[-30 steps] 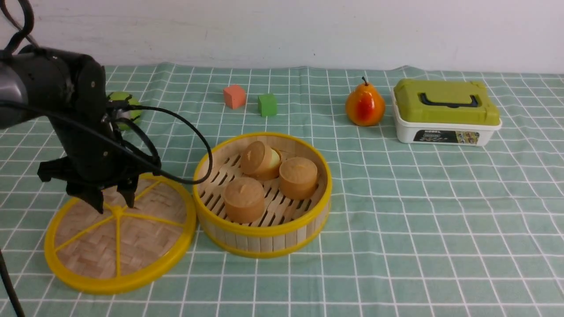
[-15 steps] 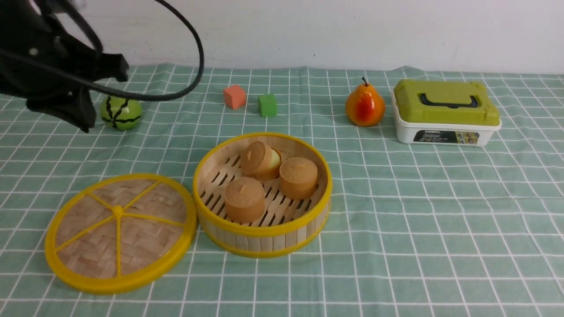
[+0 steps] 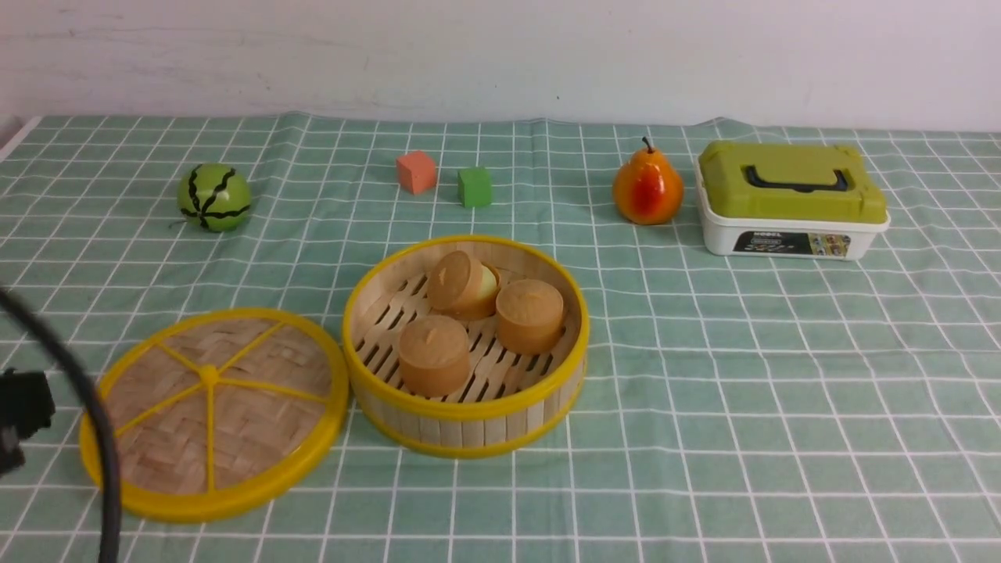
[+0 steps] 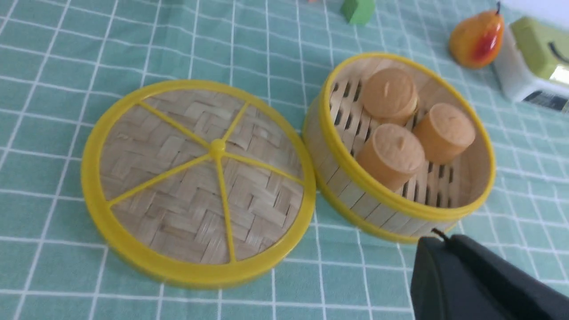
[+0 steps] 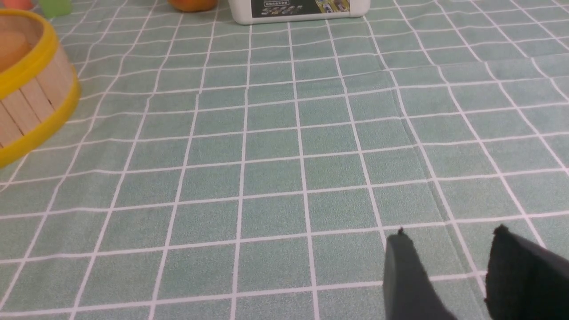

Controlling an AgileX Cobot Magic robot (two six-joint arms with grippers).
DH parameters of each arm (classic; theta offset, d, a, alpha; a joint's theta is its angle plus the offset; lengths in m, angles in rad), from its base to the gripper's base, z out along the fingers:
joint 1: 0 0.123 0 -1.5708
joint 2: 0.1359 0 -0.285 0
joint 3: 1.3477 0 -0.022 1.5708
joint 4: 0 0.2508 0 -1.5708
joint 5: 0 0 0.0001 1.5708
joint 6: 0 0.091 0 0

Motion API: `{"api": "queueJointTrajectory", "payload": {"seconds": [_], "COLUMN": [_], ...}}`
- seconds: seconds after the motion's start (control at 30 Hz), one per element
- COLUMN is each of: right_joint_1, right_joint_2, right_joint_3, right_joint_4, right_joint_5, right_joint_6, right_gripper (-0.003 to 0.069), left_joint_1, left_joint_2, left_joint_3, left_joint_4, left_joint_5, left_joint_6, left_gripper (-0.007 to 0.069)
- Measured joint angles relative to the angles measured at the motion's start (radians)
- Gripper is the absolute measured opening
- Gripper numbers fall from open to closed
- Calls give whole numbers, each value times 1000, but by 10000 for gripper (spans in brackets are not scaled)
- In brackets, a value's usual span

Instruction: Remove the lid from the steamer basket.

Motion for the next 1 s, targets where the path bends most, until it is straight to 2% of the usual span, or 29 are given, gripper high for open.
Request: {"api": "queueJointTrajectory", "payload": {"seconds": [0.13,0.27,0.43,0.6,0.83,1.0], "right_joint_1": [0,0,0,0,0,0], "right_joint_2": [0,0,0,0,0,0], "right_joint_3": [0,0,0,0,0,0], "right_joint_4": [0,0,1,0,0,0], "right_joint_5": [0,1,0,0,0,0], "right_joint_6": [0,0,0,0,0,0], "right_gripper": [241,241,241,241,241,241], "left_joint_1": [0,-1,-1,-1,-1,-1], "left_joint_2": [-307,-471,-405,-274,-196,-184], "left_joint_3": [198,270,283,288,288,288], "left_joint_4": [-16,-30,-72,-139,-140,-85], "left_joint_5": [-251,-324,-278,-326,-337,-329], "left_joint_6": [1,-2,-20,-22,-22,-22], "left_gripper": [-13,-13,-13,-13,-13,-12]}}
